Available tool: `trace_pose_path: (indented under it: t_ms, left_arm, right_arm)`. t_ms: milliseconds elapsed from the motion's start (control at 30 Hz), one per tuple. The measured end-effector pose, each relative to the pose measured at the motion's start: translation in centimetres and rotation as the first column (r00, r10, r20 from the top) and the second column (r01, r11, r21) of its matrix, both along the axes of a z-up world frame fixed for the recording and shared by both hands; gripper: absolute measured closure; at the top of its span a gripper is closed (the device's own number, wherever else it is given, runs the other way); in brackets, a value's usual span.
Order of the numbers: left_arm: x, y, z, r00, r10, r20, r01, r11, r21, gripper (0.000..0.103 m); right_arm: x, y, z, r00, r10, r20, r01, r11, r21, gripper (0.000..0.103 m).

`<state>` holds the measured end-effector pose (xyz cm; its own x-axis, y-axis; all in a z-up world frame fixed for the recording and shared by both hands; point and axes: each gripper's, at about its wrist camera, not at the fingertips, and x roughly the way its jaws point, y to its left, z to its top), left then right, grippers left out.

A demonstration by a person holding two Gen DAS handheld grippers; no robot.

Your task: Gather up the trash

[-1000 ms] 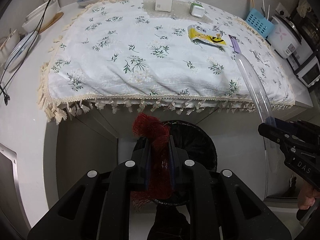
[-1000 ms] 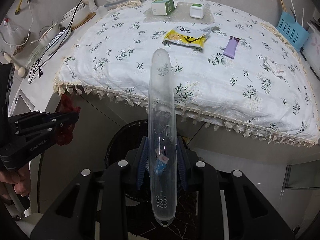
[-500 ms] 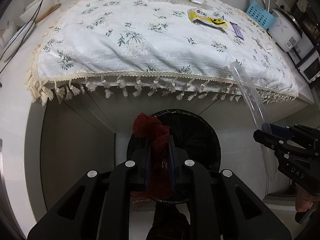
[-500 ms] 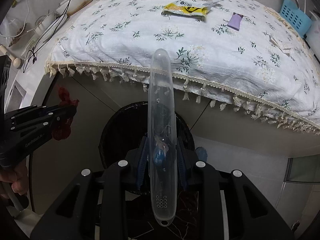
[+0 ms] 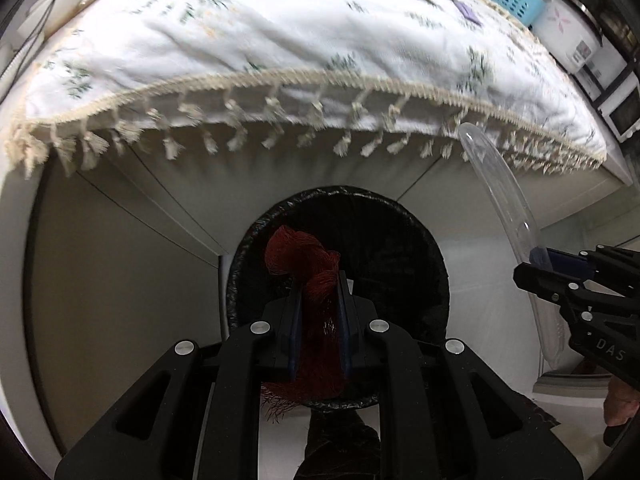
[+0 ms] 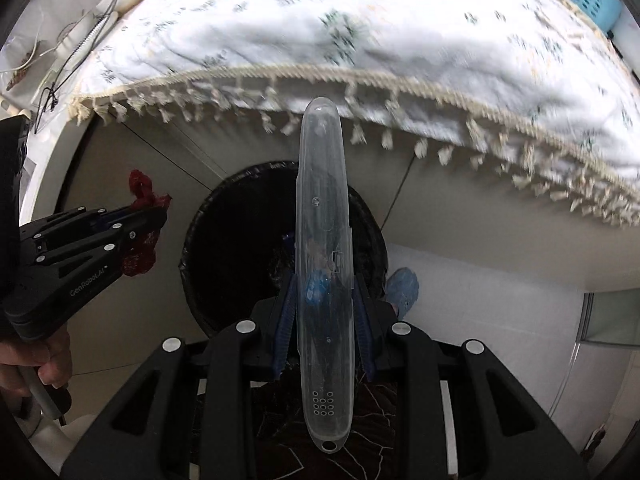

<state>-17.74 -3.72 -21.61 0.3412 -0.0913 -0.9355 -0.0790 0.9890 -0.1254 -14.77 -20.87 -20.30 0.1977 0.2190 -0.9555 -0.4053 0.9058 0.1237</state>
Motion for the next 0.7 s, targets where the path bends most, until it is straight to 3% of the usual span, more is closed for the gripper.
trace_pose_path:
  t_ms: [233, 700]
  left_arm:
    - [1.2, -1.9, -2.6, 0.999, -0.032, -0.036, 0.032, 0.999, -0.005, 0.089]
    - [2.7, -4.6, -6.2, 0.992, -0.088, -0.086, 0.088, 0.996, -0.002, 0.089]
  right_arm:
    - [0.0, -2.1, -1.2, 0.999, -0.036, -0.029, 0.036, 0.999, -0.017, 0.076]
    - [0.2, -5.2, -0.7, 0.998, -0.063, -0.031, 0.061, 0.997, -0.042, 0.076]
